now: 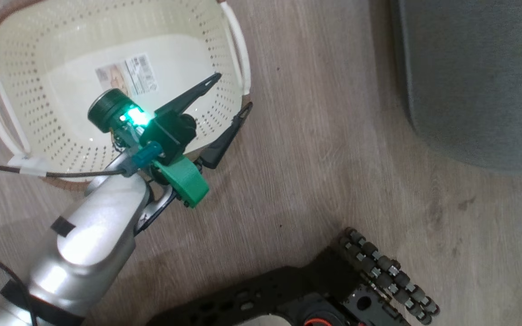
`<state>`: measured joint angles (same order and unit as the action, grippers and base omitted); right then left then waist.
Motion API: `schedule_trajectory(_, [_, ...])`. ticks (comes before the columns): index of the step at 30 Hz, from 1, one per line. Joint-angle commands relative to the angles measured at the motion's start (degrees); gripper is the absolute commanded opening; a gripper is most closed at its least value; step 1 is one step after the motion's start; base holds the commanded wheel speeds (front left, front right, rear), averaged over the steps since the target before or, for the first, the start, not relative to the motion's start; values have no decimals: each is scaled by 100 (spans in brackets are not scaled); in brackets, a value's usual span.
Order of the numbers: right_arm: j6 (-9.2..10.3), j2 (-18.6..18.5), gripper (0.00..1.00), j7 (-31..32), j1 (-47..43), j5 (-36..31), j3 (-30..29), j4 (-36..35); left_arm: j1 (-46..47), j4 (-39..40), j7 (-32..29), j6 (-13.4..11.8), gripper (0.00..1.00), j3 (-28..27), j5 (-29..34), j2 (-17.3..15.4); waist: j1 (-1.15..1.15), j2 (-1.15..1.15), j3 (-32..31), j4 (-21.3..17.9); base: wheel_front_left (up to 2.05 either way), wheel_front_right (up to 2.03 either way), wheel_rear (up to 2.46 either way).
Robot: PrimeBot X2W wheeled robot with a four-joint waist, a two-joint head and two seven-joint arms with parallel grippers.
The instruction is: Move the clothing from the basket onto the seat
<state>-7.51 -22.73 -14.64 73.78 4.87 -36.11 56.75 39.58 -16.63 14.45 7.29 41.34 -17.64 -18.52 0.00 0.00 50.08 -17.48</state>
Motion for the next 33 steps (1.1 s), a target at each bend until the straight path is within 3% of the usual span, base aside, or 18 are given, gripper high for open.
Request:
schedule_trajectory(1, [2, -118, 100, -34, -302, -84, 113, -194, -171, 113, 54, -34, 100, -151, -51, -116, 0, 0, -233, -112, 0, 0, 0])
schedule_trajectory(6, [2, 11, 100, -35, -1115, -158, 861, -433, -397, -152, 46, -85, 100, -217, -284, -37, 0, 0, -838, -178, 0, 0, 0])
schedule_trajectory(8, [2, 82, 100, -35, -1719, -58, 1319, -869, -621, -312, 49, -142, 100, -345, -499, 31, 0, 0, -1238, -205, 0, 0, 0])
schedule_trajectory(15, [2, 465, 100, -35, -3038, 355, 1766, -2223, -1164, -412, 53, -354, 100, -898, -838, 279, 0, 0, -2115, 81, 0, 0, 0])
schedule_trajectory(23, [2, 1090, 100, -35, -4868, 338, 2134, -3708, -1987, -666, 54, -417, 100, -1901, -899, 516, 0, 0, -3213, 859, 0, 0, 0])
schedule_trajectory(28, [2, 1555, 100, -36, -5746, 297, 2558, -4108, -2340, -829, 54, -462, 100, -2532, -735, 657, 0, 0, -3708, 1314, 0, 0, 0])
schedule_trajectory(33, [2, 1753, 100, -36, -6327, 147, 3103, -4148, -2581, -996, 54, -496, 100, -3037, -540, 868, 0, 0, -4118, 1639, 0, 0, 0])
